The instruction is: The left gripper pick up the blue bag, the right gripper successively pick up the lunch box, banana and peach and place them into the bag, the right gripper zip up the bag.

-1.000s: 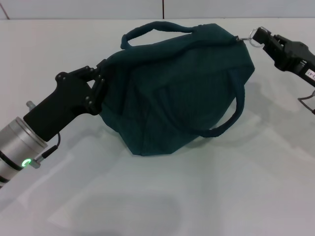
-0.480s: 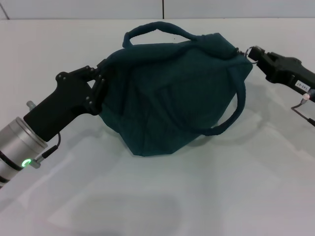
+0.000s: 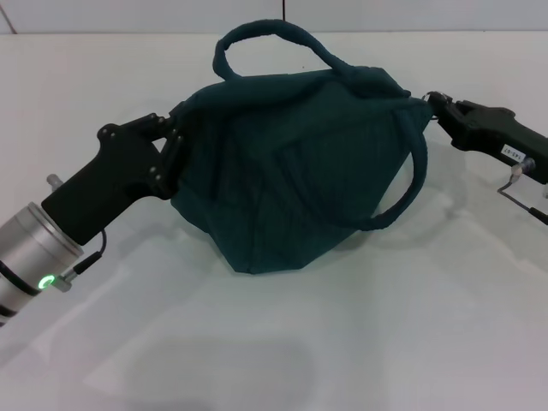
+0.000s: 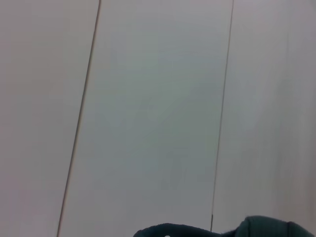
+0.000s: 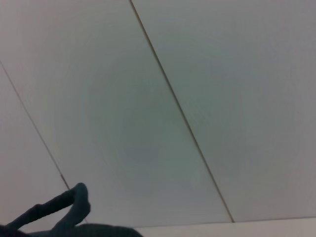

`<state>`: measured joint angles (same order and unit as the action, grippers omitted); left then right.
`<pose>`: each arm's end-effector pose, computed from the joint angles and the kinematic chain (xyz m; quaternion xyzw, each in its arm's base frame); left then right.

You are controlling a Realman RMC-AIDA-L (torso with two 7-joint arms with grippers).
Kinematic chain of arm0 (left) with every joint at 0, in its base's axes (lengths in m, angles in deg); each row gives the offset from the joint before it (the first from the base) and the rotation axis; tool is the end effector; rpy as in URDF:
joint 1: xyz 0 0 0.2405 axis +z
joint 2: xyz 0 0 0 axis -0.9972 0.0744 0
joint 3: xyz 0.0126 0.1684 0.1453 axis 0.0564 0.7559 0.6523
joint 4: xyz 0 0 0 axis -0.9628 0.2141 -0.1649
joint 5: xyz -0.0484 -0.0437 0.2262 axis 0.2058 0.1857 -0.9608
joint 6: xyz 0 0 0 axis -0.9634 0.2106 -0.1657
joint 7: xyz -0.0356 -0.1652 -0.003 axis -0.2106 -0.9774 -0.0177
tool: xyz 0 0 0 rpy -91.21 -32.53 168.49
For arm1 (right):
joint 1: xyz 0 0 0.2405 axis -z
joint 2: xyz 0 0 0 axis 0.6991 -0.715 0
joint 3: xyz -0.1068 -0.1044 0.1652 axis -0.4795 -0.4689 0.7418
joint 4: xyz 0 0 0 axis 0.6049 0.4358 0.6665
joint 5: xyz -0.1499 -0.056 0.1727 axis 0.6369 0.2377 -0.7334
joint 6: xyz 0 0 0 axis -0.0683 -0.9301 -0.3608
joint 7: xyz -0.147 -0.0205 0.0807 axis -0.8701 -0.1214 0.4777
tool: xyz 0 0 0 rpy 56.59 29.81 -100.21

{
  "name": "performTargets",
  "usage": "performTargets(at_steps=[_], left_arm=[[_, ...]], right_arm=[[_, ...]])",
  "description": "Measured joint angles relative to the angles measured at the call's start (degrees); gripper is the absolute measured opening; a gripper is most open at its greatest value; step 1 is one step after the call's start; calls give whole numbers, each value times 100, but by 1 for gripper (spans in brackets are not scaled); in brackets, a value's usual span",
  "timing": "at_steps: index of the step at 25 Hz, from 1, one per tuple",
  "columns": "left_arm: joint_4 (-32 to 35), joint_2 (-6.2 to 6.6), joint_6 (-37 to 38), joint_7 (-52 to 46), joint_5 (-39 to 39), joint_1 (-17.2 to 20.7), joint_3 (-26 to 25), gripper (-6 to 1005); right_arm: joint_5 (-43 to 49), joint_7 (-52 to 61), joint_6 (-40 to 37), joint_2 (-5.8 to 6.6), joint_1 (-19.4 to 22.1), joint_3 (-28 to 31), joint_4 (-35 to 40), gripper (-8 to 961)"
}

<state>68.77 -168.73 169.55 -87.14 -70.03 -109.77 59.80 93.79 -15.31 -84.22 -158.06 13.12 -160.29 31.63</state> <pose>-0.2579 0.3017 -0.0293 -0.8095 -0.1743 -0.4552 0.3272 0.2512 0.3896 -0.0353 -0.8123 0.3363 0.3714 0.2986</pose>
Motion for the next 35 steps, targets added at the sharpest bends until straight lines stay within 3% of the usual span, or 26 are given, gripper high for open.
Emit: performTargets(at_steps=[4,10,20,26,35], left_arm=[[27,0,-21,-215,2,-63,0,75],[529,22,-88,-1308,3,-68,-24,86],[1989,57,24,-2652,-45,218,20,324],[2891,116,45,-3660,-1071,-70,248,440],[4226,9,-48,-4189,-2416,-558,297,502]], right_arm=[[0,-50,-401,-14,38,-44,34,13],[0,-24,-1200,-16,23,-219,0,13],[-19,7,-1551,-25,6,-544,-1,14],[-39,-12,-1536,-24,-13,-614,2,14],[-48,-37,-1488,-25,30,-588,0,14]])
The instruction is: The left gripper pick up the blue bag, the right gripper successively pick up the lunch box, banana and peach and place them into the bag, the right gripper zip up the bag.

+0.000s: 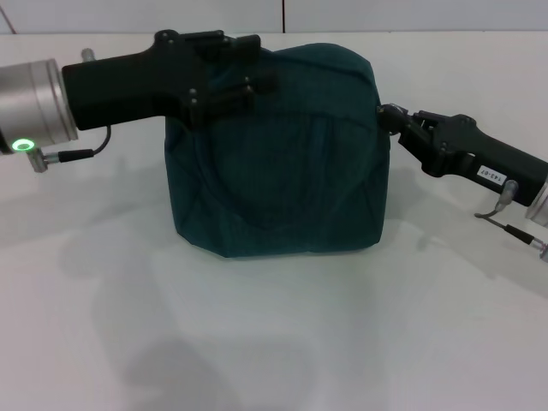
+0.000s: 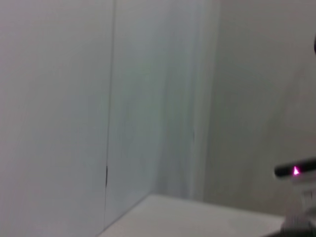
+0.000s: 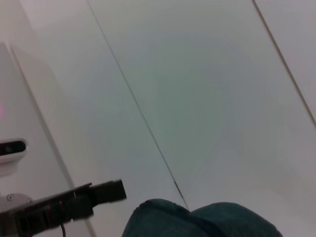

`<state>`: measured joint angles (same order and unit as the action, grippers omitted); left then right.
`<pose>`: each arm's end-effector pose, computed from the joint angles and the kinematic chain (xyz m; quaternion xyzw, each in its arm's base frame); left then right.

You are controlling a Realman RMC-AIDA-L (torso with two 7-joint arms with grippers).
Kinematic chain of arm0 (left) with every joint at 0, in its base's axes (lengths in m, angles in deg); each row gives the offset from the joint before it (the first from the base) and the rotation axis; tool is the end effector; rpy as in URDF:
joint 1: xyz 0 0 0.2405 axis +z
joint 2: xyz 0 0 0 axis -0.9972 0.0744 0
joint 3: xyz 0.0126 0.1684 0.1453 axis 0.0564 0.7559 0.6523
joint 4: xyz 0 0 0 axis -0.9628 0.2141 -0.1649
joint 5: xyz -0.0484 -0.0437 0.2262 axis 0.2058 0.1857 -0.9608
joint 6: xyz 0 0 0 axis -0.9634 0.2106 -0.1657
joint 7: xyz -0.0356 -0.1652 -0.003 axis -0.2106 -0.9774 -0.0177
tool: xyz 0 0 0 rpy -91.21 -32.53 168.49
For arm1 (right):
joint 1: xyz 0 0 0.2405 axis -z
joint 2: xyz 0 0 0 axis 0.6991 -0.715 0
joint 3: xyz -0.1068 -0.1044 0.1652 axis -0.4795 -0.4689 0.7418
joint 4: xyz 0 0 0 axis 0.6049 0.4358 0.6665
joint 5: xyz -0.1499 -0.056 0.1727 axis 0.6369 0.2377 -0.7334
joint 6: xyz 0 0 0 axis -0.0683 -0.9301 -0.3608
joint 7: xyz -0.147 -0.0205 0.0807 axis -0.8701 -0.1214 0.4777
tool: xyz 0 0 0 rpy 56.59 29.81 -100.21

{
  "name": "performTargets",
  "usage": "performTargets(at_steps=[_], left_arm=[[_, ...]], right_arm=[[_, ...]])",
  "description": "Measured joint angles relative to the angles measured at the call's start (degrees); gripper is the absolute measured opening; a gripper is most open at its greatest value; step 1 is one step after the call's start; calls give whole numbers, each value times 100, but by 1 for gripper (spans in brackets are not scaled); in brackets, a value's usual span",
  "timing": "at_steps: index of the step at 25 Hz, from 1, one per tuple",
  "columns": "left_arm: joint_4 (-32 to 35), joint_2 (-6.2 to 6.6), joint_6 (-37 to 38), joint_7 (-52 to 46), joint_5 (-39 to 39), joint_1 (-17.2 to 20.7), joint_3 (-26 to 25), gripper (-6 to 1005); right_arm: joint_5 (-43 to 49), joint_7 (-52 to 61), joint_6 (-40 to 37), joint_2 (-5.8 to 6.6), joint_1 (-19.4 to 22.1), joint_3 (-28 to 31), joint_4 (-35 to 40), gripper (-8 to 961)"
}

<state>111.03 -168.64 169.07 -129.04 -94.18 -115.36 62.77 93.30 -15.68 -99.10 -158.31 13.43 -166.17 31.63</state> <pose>-0.1644 0.3659 0.0332 -0.9231 -0.1035 -0.3412 0.1438 0.2117 0.3550 -0.0453 -0.8415 0.2685 0.4298 0.1869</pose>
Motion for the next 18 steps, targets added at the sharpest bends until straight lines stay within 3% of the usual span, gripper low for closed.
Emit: performTargets(at_steps=[4,11,13,18], left_arm=[[-35,-28,-44,495,-127,126,-1,523],[-844,-45,-47,2224,325,376,9,587],[-992,-45,14,2385,344,382,52,650],[-1049,-45,210,2456,396,465,268,648]], right_arm=[[-8,-9,10,0,31,36,-9,14],[-45,-13,12,0,30,47,-45,14],[-70,1,12,0,13,47,-52,14],[-84,24,12,0,-11,47,-61,14]])
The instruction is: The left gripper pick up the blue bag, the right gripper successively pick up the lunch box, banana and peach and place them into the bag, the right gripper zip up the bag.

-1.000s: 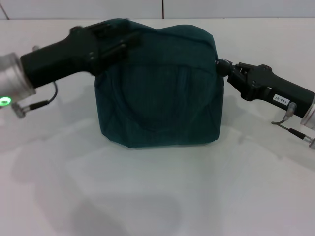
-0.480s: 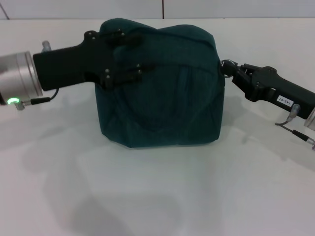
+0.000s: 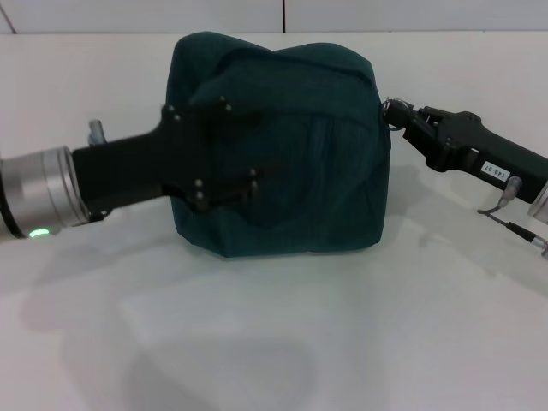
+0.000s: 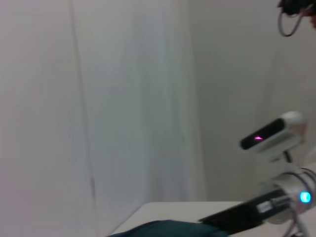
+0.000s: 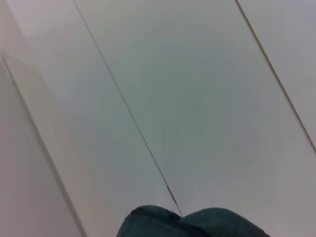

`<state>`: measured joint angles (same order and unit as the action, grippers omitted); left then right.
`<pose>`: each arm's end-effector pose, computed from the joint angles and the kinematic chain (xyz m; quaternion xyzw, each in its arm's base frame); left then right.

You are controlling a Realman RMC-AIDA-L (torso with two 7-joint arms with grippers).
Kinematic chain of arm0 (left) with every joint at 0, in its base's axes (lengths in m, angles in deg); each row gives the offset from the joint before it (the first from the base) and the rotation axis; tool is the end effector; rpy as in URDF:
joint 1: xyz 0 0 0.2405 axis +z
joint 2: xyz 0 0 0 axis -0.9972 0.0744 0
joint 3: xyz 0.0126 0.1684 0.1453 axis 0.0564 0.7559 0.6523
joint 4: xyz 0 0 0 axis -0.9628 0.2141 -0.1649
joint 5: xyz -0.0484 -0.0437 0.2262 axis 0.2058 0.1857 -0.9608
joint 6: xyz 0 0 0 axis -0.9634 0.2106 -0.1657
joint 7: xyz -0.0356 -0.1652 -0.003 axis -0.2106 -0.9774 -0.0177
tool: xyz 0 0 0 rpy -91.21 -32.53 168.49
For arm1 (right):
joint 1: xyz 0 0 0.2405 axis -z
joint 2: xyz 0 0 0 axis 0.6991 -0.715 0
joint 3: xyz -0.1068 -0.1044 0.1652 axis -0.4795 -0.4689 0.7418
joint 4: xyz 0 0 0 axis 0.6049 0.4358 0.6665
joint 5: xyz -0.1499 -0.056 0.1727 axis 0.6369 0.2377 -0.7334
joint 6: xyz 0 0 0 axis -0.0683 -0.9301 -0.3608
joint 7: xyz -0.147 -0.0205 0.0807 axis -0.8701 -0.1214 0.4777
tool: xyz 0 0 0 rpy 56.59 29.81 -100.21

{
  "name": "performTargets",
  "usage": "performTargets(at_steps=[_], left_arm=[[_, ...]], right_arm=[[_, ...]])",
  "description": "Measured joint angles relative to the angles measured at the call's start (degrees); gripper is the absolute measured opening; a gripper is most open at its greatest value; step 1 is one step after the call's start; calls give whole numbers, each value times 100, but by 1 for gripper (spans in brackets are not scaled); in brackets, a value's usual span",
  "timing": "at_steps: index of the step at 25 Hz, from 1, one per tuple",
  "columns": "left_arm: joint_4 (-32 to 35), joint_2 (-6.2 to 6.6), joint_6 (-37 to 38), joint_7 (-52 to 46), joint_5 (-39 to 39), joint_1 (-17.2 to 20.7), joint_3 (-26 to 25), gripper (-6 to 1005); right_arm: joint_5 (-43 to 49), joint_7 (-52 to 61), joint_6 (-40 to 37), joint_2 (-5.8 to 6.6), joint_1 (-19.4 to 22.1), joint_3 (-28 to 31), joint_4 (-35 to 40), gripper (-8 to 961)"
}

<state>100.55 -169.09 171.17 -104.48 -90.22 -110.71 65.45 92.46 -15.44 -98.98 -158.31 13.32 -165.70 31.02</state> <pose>-0.2015 0.3302 -0.0010 -0.9200 -0.0124 -0.3505 0.1749 0.2137 0.3569 -0.0432 -0.8350 0.2767 0.4347 0.1931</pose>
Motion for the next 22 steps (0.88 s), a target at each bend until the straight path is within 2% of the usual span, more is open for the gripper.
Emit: performTargets(at_steps=[4,10,13,15,18,22], left_arm=[[-192,-29,-12,714,471,171,526,647],[-824,-49,-111,2255,1506,195,1346,645],[-874,-53,-244,2420,1697,188,1570,644],[-877,-60,-463,2521,2096,168,1975,643],[-905,-65,-521,2741,2416,167,2227,642],[-1077,-72,-611,3368,3250,192,2780,641]], right_arm=[[-1,3,-1,0,0,0,-1,14],[-40,20,-1,1,45,-3,-3,14],[-70,22,-19,1,49,-5,-32,14],[-75,25,-48,1,51,-4,-60,14],[-81,33,-60,0,52,-2,-86,14],[-81,34,-74,0,77,0,-95,14]])
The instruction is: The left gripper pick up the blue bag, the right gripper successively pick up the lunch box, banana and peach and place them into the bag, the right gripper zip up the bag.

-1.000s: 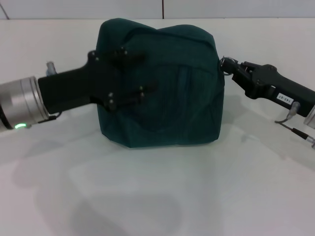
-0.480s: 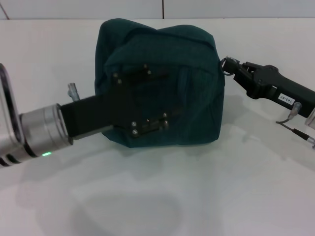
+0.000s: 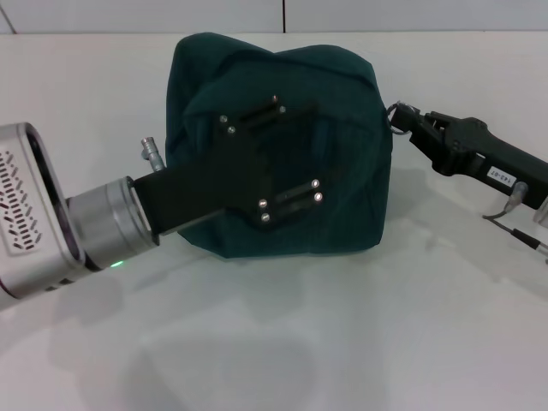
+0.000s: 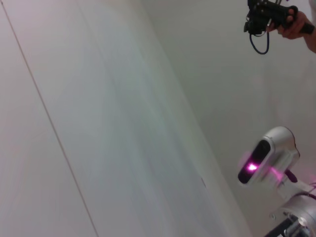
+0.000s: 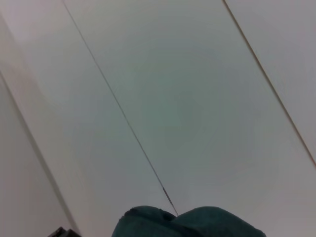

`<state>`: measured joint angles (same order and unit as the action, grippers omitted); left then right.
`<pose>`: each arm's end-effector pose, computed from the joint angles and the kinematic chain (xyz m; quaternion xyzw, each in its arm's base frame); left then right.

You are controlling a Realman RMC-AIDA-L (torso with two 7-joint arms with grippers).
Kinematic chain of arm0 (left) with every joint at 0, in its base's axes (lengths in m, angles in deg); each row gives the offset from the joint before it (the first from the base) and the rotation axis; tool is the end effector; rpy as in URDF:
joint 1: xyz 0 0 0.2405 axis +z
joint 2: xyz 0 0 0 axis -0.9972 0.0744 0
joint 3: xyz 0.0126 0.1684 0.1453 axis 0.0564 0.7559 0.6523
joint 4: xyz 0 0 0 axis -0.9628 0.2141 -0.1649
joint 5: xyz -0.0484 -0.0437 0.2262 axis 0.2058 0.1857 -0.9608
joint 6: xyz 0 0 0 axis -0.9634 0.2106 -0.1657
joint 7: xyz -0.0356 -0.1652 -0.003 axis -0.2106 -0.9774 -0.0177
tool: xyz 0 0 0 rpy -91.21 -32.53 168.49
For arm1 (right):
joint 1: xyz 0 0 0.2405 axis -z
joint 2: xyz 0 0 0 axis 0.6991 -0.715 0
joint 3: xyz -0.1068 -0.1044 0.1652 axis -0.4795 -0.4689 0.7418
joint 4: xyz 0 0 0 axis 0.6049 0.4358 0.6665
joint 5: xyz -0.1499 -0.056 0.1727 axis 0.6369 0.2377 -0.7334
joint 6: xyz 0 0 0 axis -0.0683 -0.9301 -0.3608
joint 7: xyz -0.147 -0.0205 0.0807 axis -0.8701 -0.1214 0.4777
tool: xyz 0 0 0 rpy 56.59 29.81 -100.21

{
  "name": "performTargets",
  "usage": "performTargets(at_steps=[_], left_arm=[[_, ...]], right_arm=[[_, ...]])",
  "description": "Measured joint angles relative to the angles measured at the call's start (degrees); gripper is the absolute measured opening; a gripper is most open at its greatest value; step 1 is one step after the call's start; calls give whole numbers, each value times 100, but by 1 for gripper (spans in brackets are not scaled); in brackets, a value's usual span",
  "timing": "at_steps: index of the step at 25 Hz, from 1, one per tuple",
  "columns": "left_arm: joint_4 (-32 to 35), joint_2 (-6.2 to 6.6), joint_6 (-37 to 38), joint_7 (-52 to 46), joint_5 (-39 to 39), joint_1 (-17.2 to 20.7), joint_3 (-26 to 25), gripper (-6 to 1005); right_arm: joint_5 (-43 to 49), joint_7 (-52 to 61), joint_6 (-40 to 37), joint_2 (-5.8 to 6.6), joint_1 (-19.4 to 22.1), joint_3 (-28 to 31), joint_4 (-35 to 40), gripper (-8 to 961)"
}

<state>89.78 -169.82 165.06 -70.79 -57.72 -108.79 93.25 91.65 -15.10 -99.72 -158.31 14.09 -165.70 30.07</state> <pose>-0.1783 0.3092 -0.0550 -0.8697 0.1308 -0.3969 0.2628 0.2205 0.3521 -0.0425 -0.8274 0.2906 0.4394 0.1947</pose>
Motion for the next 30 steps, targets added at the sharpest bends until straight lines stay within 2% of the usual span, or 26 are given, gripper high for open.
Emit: performTargets(at_steps=[4,8,9,14,19,30], left_arm=[[-24,35,-131,-59,407,-33,469,640],[11,27,-137,-584,416,-21,495,638],[26,26,-129,-987,420,-2,501,638],[30,18,-168,-1865,500,220,505,631],[31,0,-313,-2074,851,525,519,624],[-67,-4,-502,-2793,1004,566,922,609]], right_arm=[[0,0,-40,0,48,0,-3,14],[0,5,-65,0,81,0,-3,14],[0,7,-72,0,95,0,-3,14],[-42,8,-104,1,111,2,-29,14],[-139,9,-267,24,117,7,-53,14],[-156,4,-294,19,118,9,-55,14]])
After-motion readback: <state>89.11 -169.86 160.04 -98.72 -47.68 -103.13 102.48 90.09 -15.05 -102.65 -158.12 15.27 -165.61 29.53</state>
